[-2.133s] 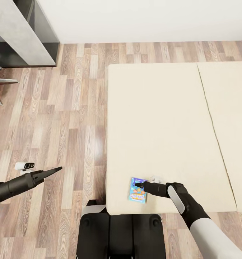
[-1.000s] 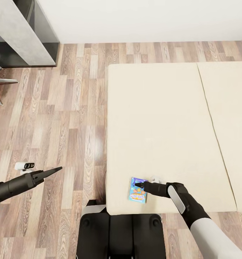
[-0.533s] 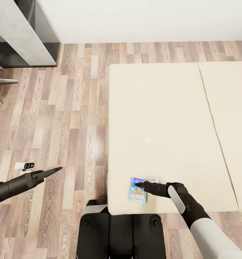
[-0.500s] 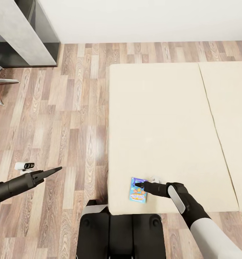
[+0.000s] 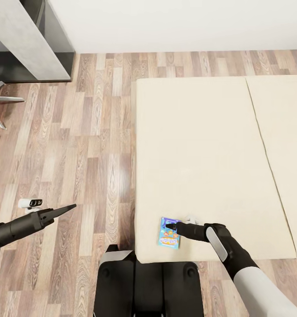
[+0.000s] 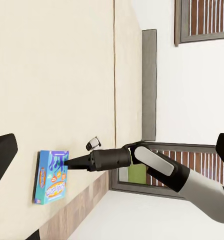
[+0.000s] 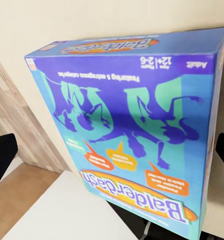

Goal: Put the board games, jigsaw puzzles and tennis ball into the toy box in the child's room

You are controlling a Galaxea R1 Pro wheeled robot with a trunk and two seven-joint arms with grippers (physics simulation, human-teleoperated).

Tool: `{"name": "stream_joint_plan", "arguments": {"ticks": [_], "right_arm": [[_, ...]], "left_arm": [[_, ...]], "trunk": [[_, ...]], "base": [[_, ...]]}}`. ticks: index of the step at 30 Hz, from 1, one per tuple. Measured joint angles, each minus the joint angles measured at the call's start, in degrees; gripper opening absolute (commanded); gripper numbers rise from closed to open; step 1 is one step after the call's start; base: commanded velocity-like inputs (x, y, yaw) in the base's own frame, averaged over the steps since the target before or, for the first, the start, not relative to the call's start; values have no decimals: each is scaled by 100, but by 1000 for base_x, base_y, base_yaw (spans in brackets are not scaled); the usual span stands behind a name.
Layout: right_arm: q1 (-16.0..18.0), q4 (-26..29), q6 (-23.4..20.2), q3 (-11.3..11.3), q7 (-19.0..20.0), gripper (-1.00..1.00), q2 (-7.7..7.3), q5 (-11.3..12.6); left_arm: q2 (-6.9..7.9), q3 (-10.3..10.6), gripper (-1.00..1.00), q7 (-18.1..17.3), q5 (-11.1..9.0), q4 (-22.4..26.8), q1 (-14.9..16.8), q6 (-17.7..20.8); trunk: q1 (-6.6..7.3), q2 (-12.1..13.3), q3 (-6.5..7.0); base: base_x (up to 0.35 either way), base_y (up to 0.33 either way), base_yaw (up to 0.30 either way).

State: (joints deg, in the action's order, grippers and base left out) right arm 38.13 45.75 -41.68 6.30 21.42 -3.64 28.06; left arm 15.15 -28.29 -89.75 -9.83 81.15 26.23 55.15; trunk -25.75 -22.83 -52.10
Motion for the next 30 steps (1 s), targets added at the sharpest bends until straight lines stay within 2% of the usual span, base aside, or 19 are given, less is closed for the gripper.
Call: {"name": "stream_joint_plan", "arguments": {"ticks": [7,24,30], "right_arm": [[0,-1,2,0,0,100,0,-5],[0,-1,2,1,1,100,0,-1],[0,-1,2,1,1,100,0,-1]], "left_arm": [[4,0,100,0,0,1,-1,3],[5,-8,100,0,1,-1,0,5],[-2,-161,100,1,-7,0,-1,6]], "trunk": [[0,0,0],[0,0,0],[0,0,0]], "base": [[0,23,0],[0,116,0],[0,90,0]]}}
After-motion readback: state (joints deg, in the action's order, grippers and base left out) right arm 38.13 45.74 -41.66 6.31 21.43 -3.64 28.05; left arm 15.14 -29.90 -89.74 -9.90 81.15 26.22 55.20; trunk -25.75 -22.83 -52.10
